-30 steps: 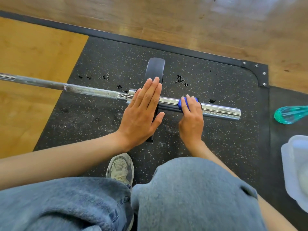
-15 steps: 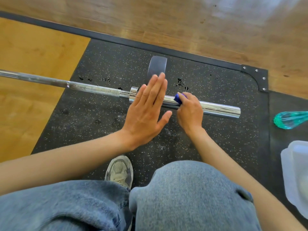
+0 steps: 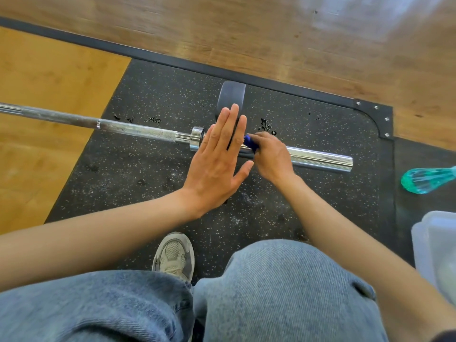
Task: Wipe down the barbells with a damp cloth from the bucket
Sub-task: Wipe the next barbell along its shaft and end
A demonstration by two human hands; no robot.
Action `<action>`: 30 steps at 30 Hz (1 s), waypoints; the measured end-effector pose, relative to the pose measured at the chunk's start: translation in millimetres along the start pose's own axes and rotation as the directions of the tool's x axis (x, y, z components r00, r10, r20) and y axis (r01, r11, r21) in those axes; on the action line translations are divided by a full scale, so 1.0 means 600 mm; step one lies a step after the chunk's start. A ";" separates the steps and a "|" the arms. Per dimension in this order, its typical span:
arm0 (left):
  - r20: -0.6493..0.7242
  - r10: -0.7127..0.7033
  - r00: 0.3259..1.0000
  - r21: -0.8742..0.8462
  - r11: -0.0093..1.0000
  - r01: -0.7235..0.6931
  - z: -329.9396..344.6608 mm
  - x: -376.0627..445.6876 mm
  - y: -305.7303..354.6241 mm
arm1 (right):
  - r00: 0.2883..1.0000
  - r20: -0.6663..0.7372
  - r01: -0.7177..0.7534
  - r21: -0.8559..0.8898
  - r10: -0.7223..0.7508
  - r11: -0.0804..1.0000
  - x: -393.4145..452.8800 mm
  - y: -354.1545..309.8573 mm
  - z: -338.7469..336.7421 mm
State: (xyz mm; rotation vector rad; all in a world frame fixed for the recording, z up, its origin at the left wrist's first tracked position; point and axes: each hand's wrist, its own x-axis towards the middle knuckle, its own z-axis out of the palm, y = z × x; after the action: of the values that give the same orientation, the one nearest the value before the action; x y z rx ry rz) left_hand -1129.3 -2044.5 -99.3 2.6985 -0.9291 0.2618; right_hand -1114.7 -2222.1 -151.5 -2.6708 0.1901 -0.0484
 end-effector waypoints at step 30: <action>-0.035 0.067 0.997 -0.206 0.976 -0.073 -0.030 -0.088 -0.015 | 0.989 -0.109 0.107 0.018 -0.104 0.994 -0.156 0.004 0.036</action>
State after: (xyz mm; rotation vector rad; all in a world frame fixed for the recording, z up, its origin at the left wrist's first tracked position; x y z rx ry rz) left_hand -1166.3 -2001.6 -97.8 2.4694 -0.9868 0.2038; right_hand -1206.4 -2201.2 -172.3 -2.6542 0.0816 -0.2274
